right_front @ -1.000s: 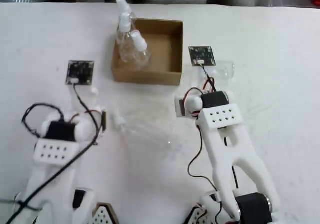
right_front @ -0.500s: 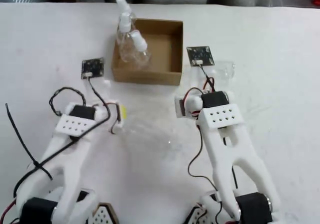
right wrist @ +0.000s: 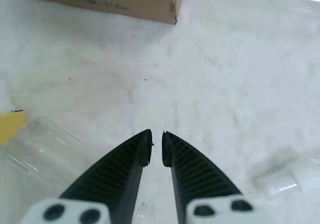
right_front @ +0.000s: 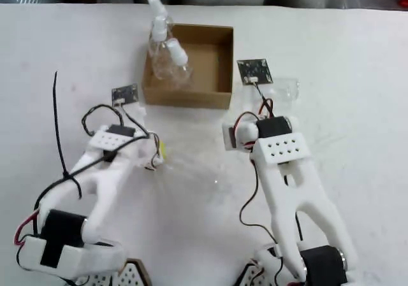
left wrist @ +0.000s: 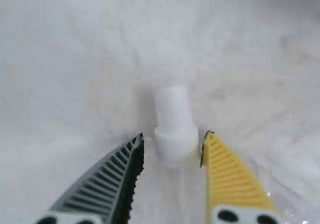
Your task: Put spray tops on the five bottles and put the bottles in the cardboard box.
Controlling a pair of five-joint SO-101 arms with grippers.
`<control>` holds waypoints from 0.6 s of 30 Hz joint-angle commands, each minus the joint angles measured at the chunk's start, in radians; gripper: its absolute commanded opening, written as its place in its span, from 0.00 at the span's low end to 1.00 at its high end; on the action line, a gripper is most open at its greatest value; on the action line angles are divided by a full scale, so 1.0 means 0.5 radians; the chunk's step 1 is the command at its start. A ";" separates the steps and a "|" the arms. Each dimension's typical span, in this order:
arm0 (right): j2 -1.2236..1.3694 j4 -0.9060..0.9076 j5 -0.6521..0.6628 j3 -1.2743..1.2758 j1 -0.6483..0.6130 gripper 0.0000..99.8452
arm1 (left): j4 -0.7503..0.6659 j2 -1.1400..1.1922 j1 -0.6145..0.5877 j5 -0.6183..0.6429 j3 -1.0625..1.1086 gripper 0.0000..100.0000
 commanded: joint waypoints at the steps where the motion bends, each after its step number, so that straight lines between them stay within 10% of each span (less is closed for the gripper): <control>1: -0.072 -0.032 0.021 -0.015 0.023 0.02 | -0.098 0.014 0.032 0.055 -0.092 0.20; 18: -0.072 -0.032 0.018 -0.012 0.023 0.02 | -0.095 0.023 0.041 0.061 -0.077 0.20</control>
